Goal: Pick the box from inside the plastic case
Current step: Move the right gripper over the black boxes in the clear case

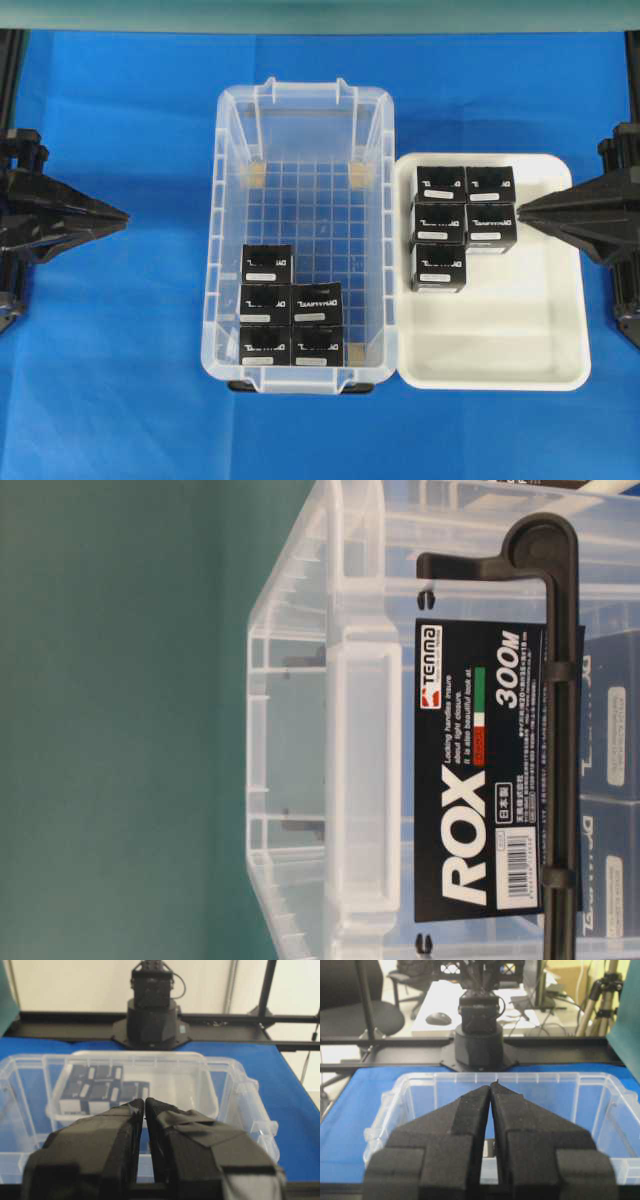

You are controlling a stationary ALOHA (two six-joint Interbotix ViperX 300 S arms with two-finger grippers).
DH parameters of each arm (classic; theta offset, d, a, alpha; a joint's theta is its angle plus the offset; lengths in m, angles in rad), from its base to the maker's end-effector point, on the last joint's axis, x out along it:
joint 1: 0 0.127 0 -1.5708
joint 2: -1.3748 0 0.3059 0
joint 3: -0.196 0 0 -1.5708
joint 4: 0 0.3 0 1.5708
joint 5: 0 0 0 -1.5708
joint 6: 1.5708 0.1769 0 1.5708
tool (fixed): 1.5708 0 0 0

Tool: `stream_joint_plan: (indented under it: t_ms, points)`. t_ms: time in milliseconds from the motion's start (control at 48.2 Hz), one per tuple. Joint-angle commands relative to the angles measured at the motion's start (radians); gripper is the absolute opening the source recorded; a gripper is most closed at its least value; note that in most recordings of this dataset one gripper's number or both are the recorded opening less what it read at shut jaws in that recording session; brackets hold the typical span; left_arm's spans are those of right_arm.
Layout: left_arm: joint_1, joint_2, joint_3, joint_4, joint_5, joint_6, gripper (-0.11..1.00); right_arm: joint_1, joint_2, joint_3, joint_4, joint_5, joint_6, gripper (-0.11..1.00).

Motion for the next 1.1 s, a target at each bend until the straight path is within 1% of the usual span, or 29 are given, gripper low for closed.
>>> stream_joint_plan:
  t_ms: [0, 21, 62, 125, 187, 270, 436, 519, 664, 768, 913, 996, 1079]
  points:
    - [-0.005, 0.017, -0.023, 0.015, 0.012, -0.026, 0.14, -0.005, 0.020, -0.005, 0.014, 0.006, 0.009, 0.14]
    - [-0.006, 0.020, -0.028, 0.014, 0.020, -0.034, 0.14, -0.005, 0.023, -0.005, 0.025, 0.017, 0.012, 0.14]
    - [-0.005, 0.021, -0.032, 0.015, 0.034, -0.044, 0.14, -0.005, 0.037, -0.012, 0.055, 0.061, 0.021, 0.09]
    - [-0.005, 0.023, -0.044, 0.015, 0.058, -0.049, 0.04, -0.006, 0.067, -0.052, 0.087, 0.170, 0.043, 0.01]
    - [-0.008, 0.021, -0.057, 0.015, 0.087, -0.049, -0.03, -0.005, 0.098, -0.104, 0.087, 0.272, 0.058, -0.03]
    - [-0.011, 0.023, -0.080, 0.015, 0.140, -0.049, -0.06, -0.008, 0.150, -0.186, 0.087, 0.399, 0.061, -0.03]
    - [-0.015, 0.023, -0.109, 0.015, 0.267, -0.040, -0.06, -0.009, 0.298, -0.385, 0.087, 0.627, 0.064, -0.03]
    - [-0.011, 0.014, -0.114, 0.015, 0.334, -0.041, -0.06, -0.009, 0.379, -0.483, 0.089, 0.769, 0.064, -0.03]
    - [-0.011, -0.009, -0.121, 0.015, 0.394, -0.051, -0.06, -0.015, 0.543, -0.657, 0.087, 1.019, 0.061, -0.03]
    - [-0.006, -0.023, -0.124, 0.015, 0.442, -0.049, -0.06, -0.023, 0.657, -0.761, 0.087, 1.117, 0.058, -0.03]
    - [-0.005, -0.041, -0.127, 0.015, 0.491, -0.051, -0.06, -0.048, 0.805, -0.933, 0.087, 1.230, 0.052, -0.03]
    - [-0.005, -0.051, -0.130, 0.017, 0.503, -0.051, -0.06, -0.061, 0.881, -1.023, 0.086, 1.302, 0.034, -0.03]
    - [0.000, -0.058, -0.132, 0.015, 0.523, -0.054, -0.06, -0.084, 0.962, -1.123, 0.086, 1.374, -0.009, -0.03]
